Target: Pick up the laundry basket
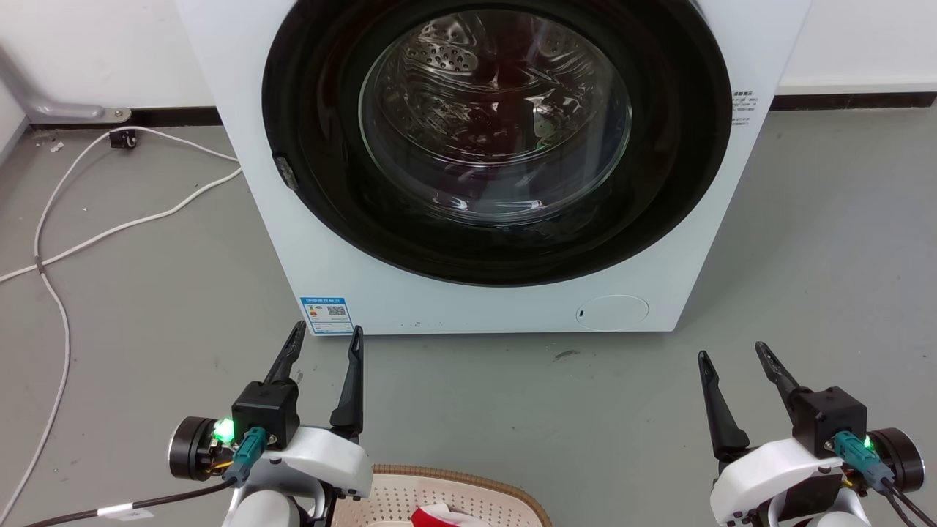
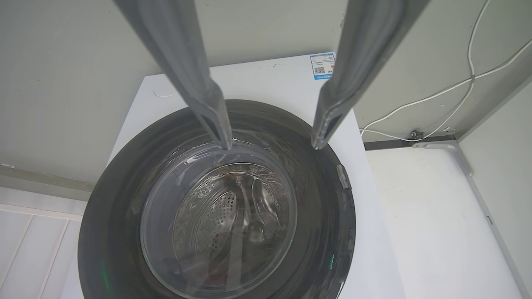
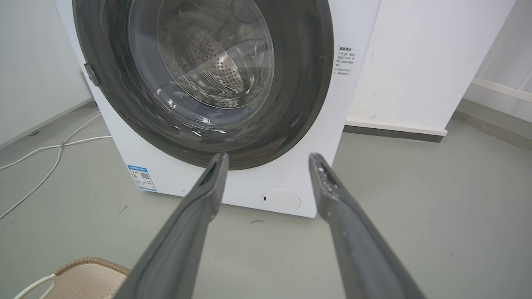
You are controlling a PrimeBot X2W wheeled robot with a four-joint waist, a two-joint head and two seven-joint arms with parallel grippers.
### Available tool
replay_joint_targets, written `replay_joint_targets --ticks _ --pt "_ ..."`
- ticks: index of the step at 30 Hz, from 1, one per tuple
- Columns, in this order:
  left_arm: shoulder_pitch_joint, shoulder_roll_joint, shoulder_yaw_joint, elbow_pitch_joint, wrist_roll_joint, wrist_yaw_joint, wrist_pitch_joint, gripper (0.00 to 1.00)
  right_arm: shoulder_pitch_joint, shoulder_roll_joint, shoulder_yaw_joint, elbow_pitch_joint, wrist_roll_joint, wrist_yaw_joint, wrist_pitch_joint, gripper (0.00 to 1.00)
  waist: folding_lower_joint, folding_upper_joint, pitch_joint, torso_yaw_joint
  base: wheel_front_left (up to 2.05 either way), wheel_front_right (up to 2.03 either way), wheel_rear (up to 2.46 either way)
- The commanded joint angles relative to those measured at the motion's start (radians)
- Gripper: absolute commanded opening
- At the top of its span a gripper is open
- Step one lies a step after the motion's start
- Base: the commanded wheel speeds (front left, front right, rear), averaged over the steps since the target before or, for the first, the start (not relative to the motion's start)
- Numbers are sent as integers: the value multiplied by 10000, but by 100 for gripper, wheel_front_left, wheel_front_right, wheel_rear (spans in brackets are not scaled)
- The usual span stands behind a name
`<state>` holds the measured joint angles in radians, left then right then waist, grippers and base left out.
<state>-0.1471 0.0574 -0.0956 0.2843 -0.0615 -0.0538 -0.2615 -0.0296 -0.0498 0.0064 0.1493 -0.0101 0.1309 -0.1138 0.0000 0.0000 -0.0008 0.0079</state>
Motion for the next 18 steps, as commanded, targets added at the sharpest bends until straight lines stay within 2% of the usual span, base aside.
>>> replay_joint_targets --ticks 1,11,18 --pt "-93 -6 10 20 0 -4 -52 100 82 -9 2 29 11 -3 -33 100 0 0 0 6 0 0 0" --pt "-49 -28 75 60 -91 -11 -51 100 63 -9 8 105 96 -3 -71 100 0 0 10 28 0 0 0" --pt "170 -36 126 284 -86 68 -40 100 86 -9 264 382 201 -3 312 100 0 0 84 79 0 0 0"
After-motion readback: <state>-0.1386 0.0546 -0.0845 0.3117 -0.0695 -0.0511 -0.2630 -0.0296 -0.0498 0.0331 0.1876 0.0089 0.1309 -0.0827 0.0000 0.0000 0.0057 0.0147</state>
